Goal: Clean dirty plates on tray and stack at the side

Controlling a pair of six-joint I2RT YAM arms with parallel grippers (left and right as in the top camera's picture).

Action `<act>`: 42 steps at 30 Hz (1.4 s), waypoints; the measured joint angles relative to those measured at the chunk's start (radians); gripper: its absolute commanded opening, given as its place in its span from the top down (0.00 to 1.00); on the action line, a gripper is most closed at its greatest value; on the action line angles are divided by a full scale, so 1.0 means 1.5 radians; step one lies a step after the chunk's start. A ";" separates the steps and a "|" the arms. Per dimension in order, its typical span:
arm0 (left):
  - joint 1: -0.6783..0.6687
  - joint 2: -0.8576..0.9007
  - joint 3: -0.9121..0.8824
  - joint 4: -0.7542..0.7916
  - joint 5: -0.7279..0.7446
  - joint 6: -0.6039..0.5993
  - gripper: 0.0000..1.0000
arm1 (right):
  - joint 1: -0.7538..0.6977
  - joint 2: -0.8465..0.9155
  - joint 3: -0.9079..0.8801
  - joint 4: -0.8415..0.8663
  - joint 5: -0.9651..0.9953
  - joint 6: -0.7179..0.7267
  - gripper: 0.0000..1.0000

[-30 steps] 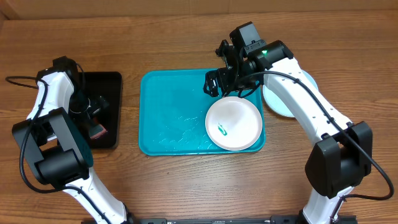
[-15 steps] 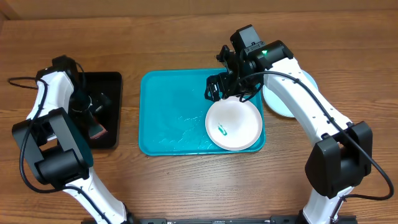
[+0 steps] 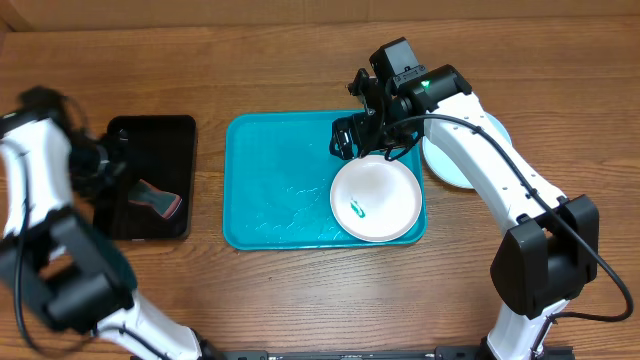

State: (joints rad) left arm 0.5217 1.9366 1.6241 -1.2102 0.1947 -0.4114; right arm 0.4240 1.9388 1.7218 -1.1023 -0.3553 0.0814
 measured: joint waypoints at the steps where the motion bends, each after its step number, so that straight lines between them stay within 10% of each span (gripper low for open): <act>1: 0.014 -0.022 0.001 -0.004 -0.002 0.000 0.09 | 0.000 0.000 0.000 0.000 0.001 0.000 0.00; 29: -0.038 -0.065 -0.324 0.330 -0.101 -0.151 0.25 | 0.000 0.000 0.000 0.018 0.010 0.000 0.00; 42: -0.039 -0.065 -0.340 0.363 -0.093 -0.164 0.96 | 0.000 0.000 0.000 0.019 0.010 0.000 0.00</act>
State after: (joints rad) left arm 0.4629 1.8393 1.1149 -0.6662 0.0547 -0.6571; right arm 0.4240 1.9388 1.7218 -1.0744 -0.3401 0.0811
